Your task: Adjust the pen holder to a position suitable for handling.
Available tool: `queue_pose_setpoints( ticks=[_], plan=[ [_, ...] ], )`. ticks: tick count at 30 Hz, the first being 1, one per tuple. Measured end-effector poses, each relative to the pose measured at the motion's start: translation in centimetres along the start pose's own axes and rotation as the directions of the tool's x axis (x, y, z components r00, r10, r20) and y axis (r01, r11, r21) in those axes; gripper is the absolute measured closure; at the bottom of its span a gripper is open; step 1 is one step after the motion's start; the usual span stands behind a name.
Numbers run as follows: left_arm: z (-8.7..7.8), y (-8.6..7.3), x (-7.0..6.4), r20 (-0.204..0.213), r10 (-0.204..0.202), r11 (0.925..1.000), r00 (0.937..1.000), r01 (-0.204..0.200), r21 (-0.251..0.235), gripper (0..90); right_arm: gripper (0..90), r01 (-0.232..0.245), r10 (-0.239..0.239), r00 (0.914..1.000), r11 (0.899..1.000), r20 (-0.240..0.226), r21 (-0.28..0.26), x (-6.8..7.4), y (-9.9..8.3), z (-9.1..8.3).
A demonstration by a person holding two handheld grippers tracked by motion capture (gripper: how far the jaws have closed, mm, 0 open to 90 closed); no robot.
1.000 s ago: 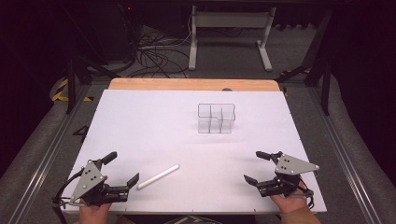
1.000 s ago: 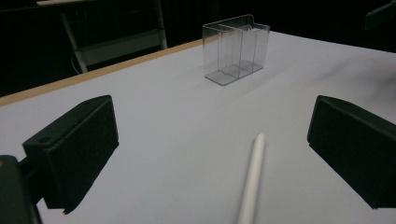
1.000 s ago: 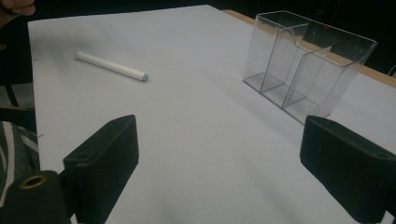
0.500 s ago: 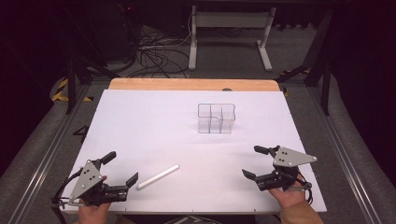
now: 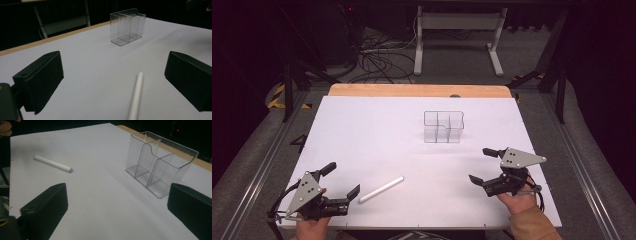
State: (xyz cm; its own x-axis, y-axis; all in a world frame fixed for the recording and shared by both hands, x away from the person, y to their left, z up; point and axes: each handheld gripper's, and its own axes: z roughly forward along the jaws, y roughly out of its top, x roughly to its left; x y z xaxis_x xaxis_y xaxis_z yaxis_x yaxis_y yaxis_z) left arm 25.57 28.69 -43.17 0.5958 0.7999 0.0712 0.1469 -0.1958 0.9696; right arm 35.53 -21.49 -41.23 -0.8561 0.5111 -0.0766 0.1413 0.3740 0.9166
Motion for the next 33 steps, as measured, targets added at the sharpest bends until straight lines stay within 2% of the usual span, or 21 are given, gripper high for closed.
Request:
queue_pose_setpoints(
  ticks=[2,8,10,11,14,15,18,23,28,29,33],
  plan=[
    [0.0,0.0,0.0,0.000,0.004,1.0000,1.0000,-0.004,0.003,2.8,0.9,-0.010,0.010,0.9999,1.000,-0.008,0.002,-0.1,0.0,0.1],
    [0.1,0.0,0.0,0.002,0.000,1.0000,1.0000,0.000,0.001,2.9,0.0,-0.039,0.037,0.9982,0.998,-0.048,-0.039,-0.7,0.4,0.1],
    [0.0,0.0,0.0,0.001,0.002,1.0000,1.0000,-0.002,0.000,2.8,0.3,-0.051,0.049,0.9978,0.998,-0.045,-0.025,-0.9,0.6,0.0],
    [0.0,0.0,0.0,0.001,0.004,1.0000,1.0000,-0.004,0.001,2.9,0.8,-0.053,0.053,0.9974,0.999,-0.049,0.003,-1.0,0.9,0.0],
    [0.1,-0.1,0.0,0.002,-0.001,1.0000,1.0000,0.001,0.002,2.8,3.1,-0.036,0.037,0.9981,0.999,-0.048,0.025,-1.0,1.3,0.0],
    [0.1,-0.1,0.0,0.002,-0.001,1.0000,1.0000,0.001,0.004,2.8,6.6,-0.010,0.011,0.9987,1.000,-0.050,0.028,-0.9,1.8,-0.1],
    [0.0,-0.1,0.0,0.003,0.000,1.0000,1.0000,0.000,0.004,2.9,10.3,0.019,-0.016,0.9979,0.999,-0.063,0.040,-0.9,2.4,-0.1],
    [-0.1,-0.1,0.0,0.000,0.000,1.0000,1.0000,0.000,0.003,2.8,19.0,0.100,-0.092,0.9927,0.990,-0.078,0.100,-1.2,3.9,0.6],
    [-0.3,-0.1,0.1,-0.005,-0.004,1.0000,1.0000,0.004,0.004,2.9,21.5,0.125,-0.116,0.9893,0.986,-0.089,0.112,-1.6,4.9,0.9],
    [-0.3,-0.1,0.1,-0.005,-0.002,1.0000,1.0000,0.002,0.003,2.9,23.1,0.140,-0.129,0.9872,0.982,-0.094,0.129,-1.9,5.4,1.1],
    [-0.3,-0.1,0.1,-0.006,0.000,1.0000,1.0000,0.000,0.002,2.9,24.2,0.148,-0.135,0.9857,0.979,-0.101,0.140,-2.4,6.1,1.5]
  ],
)
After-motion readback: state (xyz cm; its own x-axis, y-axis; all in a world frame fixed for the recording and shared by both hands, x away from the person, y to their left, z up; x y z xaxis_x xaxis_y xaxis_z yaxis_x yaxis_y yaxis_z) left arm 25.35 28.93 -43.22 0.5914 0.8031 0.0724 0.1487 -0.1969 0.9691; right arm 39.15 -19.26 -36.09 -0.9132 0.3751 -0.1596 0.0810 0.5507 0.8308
